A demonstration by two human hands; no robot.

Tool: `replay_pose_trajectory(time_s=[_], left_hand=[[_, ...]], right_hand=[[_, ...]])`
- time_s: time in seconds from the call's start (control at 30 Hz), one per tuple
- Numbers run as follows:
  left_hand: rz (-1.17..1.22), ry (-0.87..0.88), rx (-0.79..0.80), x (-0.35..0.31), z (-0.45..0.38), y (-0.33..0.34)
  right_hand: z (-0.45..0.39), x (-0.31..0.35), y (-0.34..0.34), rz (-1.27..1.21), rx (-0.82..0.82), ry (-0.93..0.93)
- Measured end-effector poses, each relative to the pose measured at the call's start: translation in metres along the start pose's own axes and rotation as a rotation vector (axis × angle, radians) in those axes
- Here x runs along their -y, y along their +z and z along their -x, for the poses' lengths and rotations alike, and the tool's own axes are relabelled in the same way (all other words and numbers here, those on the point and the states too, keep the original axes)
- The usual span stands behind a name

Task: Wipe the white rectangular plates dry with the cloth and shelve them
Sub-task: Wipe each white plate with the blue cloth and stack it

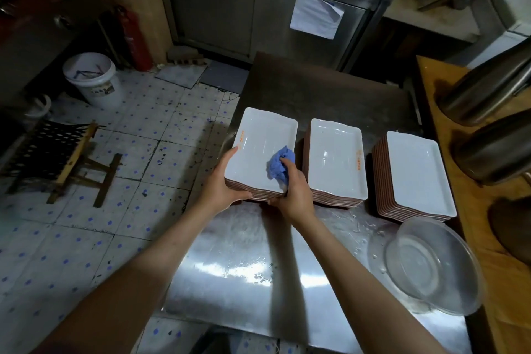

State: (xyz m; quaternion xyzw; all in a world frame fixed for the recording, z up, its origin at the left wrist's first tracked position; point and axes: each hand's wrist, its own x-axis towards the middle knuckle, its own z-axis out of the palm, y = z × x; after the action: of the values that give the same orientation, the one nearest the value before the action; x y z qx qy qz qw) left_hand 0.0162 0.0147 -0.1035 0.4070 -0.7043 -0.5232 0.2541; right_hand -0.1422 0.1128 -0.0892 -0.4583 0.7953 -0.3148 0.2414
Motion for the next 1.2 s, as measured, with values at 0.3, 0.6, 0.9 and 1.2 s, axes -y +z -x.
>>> replay_pose_trajectory(time_s=[0.3,0.6,0.9,1.2], left_hand=[[0.063,-0.028,0.052,-0.002,-0.004,0.0],[0.1,-0.144,0.033,-0.001,0.008,-0.004],[0.172,-0.177,-0.077,0.0,0.009,0.008],[0.189,-0.147,-0.117,0.002,-0.001,0.011]], right_hand=[[-0.003,0.012,-0.019,0.002,0.065,-0.02],[0.035,0.002,-0.017,-0.348,-0.227,0.225],[0.035,0.002,-0.003,-0.603,-0.052,0.482],[0.02,0.013,0.01,-0.671,-0.194,0.459]])
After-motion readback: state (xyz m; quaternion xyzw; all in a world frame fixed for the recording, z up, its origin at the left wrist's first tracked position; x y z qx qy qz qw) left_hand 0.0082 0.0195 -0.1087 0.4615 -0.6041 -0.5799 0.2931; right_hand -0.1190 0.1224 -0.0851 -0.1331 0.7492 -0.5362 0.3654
